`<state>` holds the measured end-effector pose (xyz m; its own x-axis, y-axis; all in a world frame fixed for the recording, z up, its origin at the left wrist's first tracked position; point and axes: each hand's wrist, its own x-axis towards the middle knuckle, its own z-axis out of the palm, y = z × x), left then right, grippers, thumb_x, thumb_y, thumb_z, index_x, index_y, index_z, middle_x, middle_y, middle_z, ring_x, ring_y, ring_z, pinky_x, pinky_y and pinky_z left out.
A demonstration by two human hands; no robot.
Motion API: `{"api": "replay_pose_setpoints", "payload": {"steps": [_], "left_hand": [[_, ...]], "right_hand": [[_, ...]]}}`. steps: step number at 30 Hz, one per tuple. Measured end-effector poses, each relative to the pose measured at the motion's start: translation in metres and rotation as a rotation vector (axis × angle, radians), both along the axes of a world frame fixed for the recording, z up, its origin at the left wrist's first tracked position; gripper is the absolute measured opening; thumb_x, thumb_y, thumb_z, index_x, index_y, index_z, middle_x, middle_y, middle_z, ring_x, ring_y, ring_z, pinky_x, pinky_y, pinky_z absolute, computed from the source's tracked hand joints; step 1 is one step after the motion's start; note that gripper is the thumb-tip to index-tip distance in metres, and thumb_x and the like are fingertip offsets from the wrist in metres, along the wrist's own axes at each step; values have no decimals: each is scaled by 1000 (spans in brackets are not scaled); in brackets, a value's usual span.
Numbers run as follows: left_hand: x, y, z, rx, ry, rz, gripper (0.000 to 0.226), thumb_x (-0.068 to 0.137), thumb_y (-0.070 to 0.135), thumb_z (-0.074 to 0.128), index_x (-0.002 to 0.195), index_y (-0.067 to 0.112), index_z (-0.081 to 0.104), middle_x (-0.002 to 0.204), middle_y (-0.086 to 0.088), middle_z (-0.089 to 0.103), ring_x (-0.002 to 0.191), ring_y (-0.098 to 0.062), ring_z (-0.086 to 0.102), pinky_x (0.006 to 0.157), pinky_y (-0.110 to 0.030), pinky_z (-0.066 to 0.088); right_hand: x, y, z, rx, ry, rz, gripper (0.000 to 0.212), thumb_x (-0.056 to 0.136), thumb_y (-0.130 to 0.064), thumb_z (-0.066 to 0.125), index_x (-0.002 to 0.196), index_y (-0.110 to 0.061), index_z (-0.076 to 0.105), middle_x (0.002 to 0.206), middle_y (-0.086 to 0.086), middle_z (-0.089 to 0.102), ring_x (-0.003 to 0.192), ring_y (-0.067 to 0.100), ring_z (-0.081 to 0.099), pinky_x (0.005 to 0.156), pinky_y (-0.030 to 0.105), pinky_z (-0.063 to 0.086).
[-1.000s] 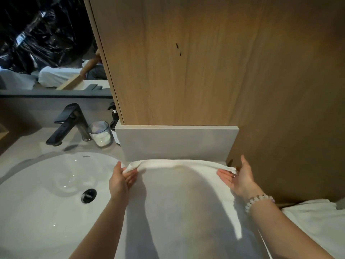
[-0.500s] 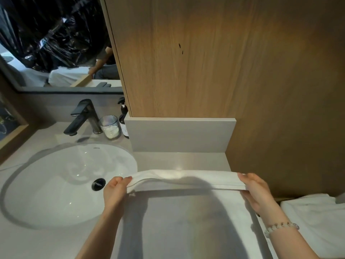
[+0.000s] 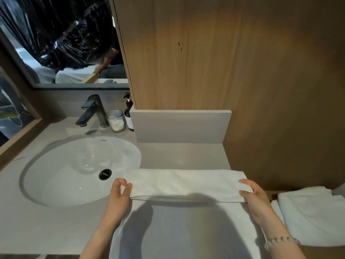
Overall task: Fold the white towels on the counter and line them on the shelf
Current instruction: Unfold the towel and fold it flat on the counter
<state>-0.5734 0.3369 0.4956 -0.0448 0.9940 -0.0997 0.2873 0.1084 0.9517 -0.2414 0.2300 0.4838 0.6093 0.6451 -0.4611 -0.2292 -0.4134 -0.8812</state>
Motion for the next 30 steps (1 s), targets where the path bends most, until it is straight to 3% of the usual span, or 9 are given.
{"api": "replay_pose_setpoints", "payload": {"steps": [3, 5, 8, 10, 14, 19, 22, 27, 30], "left_hand": [[-8, -9, -1, 73, 144, -111, 19, 94, 5, 49, 82, 19, 43, 86, 5, 50, 70, -9, 44, 67, -15, 33], [-13, -14, -3, 117, 248, -174, 20, 93, 5, 52, 85, 23, 45, 89, 6, 52, 66, -9, 45, 64, -11, 35], [-21, -18, -9, 95, 338, -252, 20, 90, 5, 56, 97, 22, 48, 100, 3, 54, 62, -14, 45, 64, -15, 36], [-25, -20, -12, 36, 338, -285, 26, 89, 3, 57, 108, 19, 48, 114, 1, 52, 81, -16, 50, 74, -21, 36], [-33, -26, -15, -110, 283, -323, 35, 89, -2, 54, 115, 20, 47, 124, -5, 52, 106, -21, 51, 91, -27, 37], [-41, -27, -20, -177, 289, -396, 51, 88, -8, 49, 131, 17, 43, 135, -4, 44, 125, -20, 42, 105, -29, 32], [-43, -27, -17, -218, 262, -423, 56, 88, -8, 45, 134, 22, 40, 130, 1, 47, 106, -21, 52, 83, -24, 43], [-46, -25, -18, -261, 243, -443, 58, 87, -9, 42, 129, 32, 40, 106, 5, 53, 61, -21, 43, 58, -28, 39], [-44, -27, -17, -191, 386, -484, 60, 88, -5, 46, 138, 26, 34, 133, 3, 41, 78, -19, 52, 67, -16, 43]], "right_hand": [[-2, -12, 2, 21, -21, 30, 41, 91, 10, 43, 114, -20, 61, 117, 8, 57, 87, 19, 60, 62, 26, 47], [-2, -18, 3, 20, -79, 73, 46, 92, 9, 41, 118, -23, 59, 124, 5, 53, 95, 21, 58, 69, 27, 49], [1, -26, 0, -13, -185, 171, 52, 91, 8, 40, 122, -30, 56, 138, 4, 44, 120, 25, 48, 97, 37, 46], [2, -30, -1, -12, -198, 205, 54, 91, 9, 40, 119, -35, 55, 141, 2, 42, 126, 25, 44, 103, 42, 43], [0, -38, 6, -3, -117, 235, 56, 91, 13, 37, 123, -31, 53, 131, -1, 45, 101, 18, 55, 72, 28, 51], [4, -49, 4, -27, -76, 342, 64, 90, 14, 35, 129, -36, 47, 139, -4, 41, 91, 14, 58, 65, 28, 46], [9, -55, -1, -59, -90, 486, 76, 86, 15, 35, 129, -48, 42, 147, -7, 33, 65, 20, 53, 53, 29, 39], [12, -57, 1, -104, -160, 652, 85, 83, 14, 38, 131, -55, 30, 156, -13, 11, 72, 30, 54, 52, 28, 42], [10, -58, 1, -100, -168, 653, 88, 82, 14, 38, 136, -54, 26, 156, -17, 9, 85, 35, 59, 56, 29, 44]]}}
